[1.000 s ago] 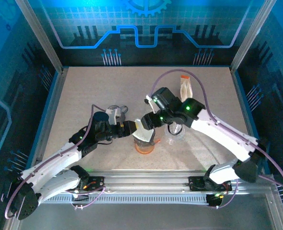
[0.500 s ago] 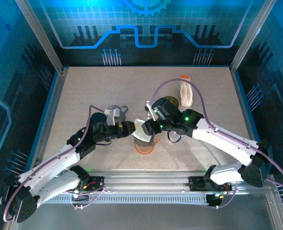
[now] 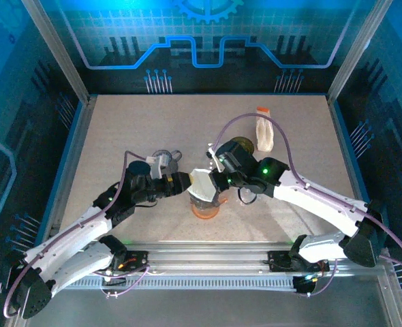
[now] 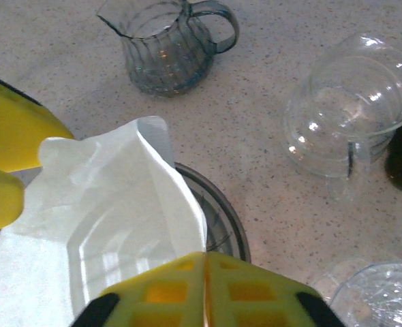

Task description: Place the coffee filter in the dripper

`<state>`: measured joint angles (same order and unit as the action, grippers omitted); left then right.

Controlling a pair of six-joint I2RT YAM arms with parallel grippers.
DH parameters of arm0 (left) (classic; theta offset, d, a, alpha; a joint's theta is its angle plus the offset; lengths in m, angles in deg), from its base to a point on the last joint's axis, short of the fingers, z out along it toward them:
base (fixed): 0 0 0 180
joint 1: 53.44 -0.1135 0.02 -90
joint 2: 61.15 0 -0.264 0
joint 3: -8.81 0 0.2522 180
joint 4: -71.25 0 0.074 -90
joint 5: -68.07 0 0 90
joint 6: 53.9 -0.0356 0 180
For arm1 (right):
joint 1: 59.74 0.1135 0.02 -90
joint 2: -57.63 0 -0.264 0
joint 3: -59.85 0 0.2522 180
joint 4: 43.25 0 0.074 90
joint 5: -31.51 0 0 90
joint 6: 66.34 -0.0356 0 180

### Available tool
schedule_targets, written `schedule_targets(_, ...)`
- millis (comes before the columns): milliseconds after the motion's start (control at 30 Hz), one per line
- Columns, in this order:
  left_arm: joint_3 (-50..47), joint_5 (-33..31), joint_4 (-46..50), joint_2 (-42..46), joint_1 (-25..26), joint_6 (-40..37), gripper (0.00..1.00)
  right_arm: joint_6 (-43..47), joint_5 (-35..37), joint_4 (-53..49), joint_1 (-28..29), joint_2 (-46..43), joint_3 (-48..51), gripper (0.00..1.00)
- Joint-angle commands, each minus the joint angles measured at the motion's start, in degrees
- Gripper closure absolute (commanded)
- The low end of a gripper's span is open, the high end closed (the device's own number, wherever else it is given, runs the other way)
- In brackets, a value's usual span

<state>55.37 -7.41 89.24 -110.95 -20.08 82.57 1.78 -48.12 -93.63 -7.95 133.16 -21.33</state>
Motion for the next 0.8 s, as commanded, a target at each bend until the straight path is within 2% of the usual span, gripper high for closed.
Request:
schedule_targets(0, -1.0, -1.1, 0.8, 0.9, -0.2, 0.3, 0.31, 0.7, 5.1, -2.1, 1.9, 0.5, -1.4, 0.96)
schedule_targets(100, -1.5, -0.8, 0.4, 0.4, -0.3, 0.4, 0.32, 0.8, 7.4, -3.6, 2.8, 1.7, -2.3, 1.00)
schedule_targets(467, -2.7, -0.3, -0.9, -0.8, -0.2, 0.9, 0.38, 3.0, 18.6, -7.1, 7.6, 6.5, -5.1, 1.00)
schedule_targets(767, -3.0, -0.2, -0.3, -1.1, 0.6, 0.6, 0.47, 3.1, 21.7, -7.4, 9.3, 7.5, -4.6, 1.00)
